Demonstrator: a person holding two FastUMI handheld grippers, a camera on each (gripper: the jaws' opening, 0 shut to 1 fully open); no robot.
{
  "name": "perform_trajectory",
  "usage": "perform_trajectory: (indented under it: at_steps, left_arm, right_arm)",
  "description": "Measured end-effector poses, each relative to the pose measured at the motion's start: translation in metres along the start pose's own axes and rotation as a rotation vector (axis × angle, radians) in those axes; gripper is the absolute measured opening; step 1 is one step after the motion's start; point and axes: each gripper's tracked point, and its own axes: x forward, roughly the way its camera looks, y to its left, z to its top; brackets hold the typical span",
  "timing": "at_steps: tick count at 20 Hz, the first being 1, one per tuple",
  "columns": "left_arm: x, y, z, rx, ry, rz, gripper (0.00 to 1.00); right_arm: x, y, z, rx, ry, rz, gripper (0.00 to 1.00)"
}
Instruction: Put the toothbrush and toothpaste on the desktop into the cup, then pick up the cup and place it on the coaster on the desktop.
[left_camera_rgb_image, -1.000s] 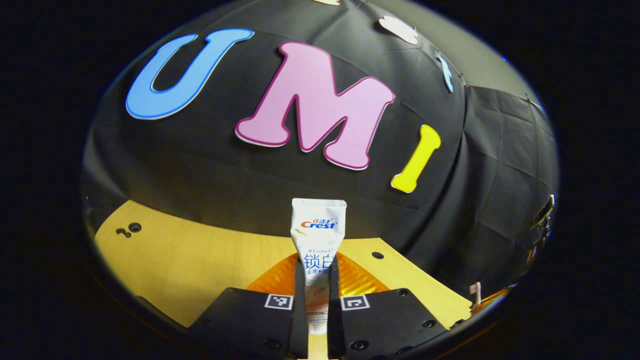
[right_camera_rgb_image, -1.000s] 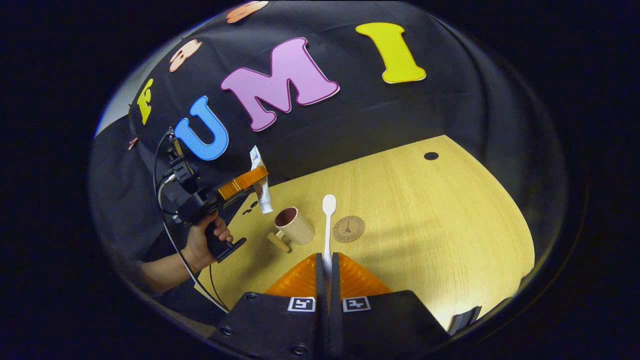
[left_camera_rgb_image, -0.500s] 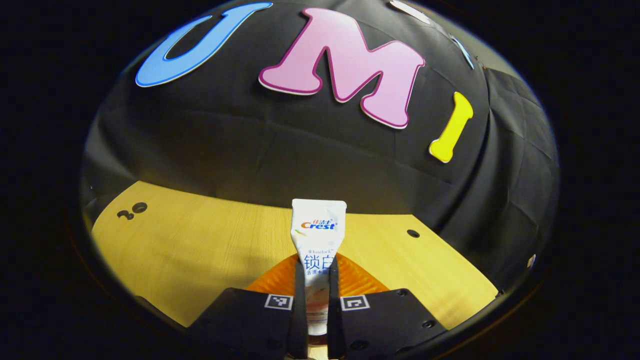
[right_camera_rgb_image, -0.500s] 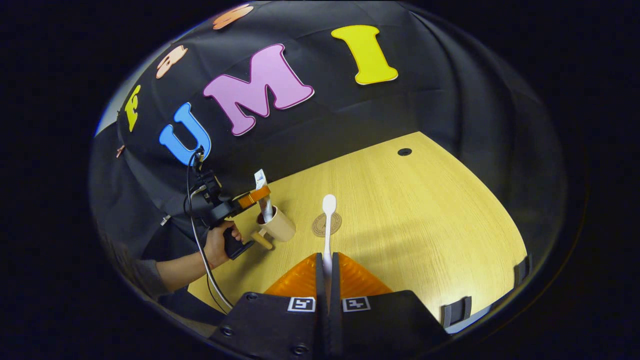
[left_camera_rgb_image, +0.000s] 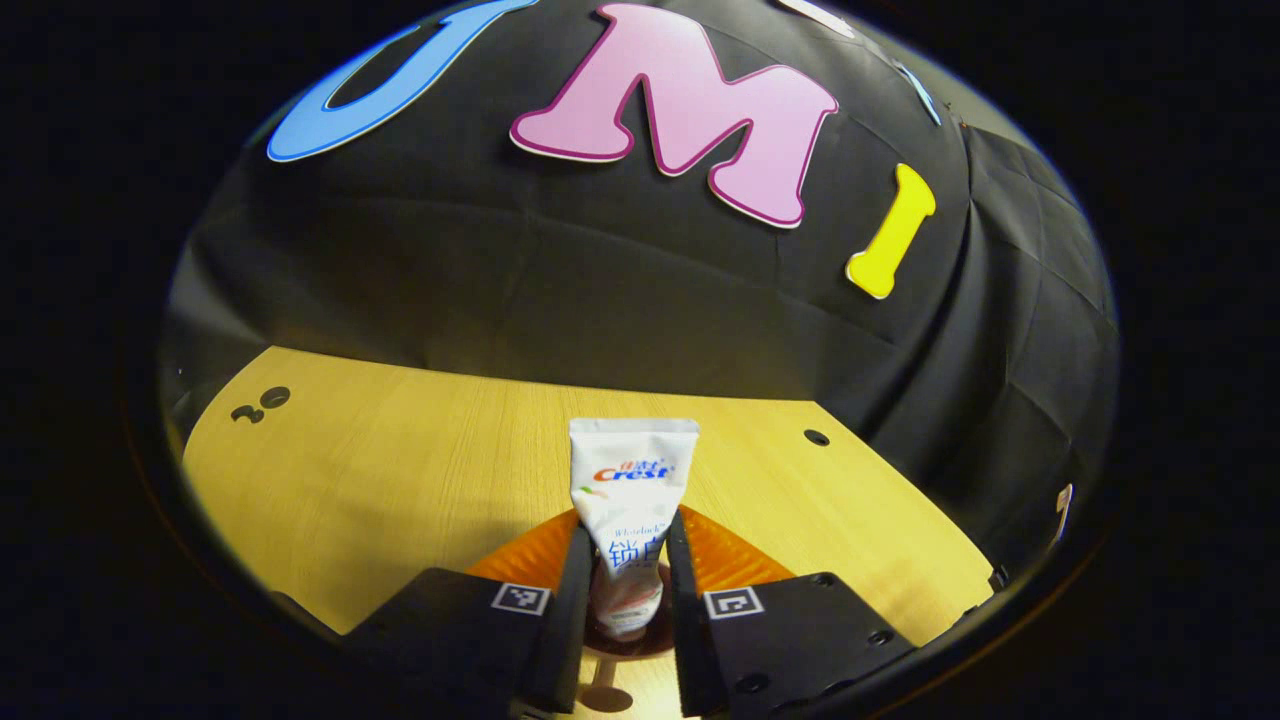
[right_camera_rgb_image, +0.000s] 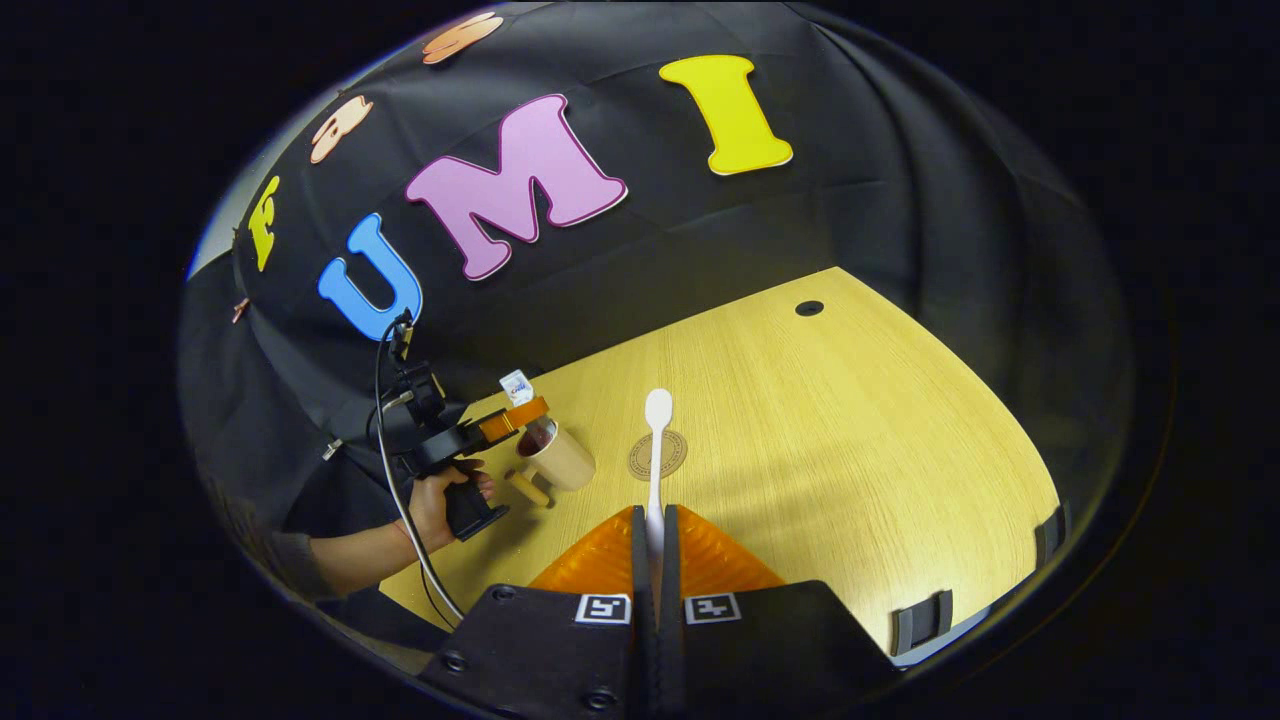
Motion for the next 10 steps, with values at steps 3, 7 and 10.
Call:
perform_trajectory:
  at_steps: [3, 7, 10]
  left_arm:
    - [-0.010, 0.006, -0.006, 0.028, 0.000, 0.002, 0.53]
    - [-0.025, 0.015, -0.003, 0.045, 0.010, 0.034, 0.63]
    - [-0.047, 0.022, 0.002, 0.056, 0.007, 0.059, 0.88]
  right_arm:
    - [0.002, 0.005, -0.003, 0.008, -0.002, 0.006, 0.05]
    - [0.002, 0.018, -0.003, 0.003, -0.008, 0.023, 0.05]
    - [0.004, 0.034, 0.003, 0.005, -0.024, 0.054, 0.05]
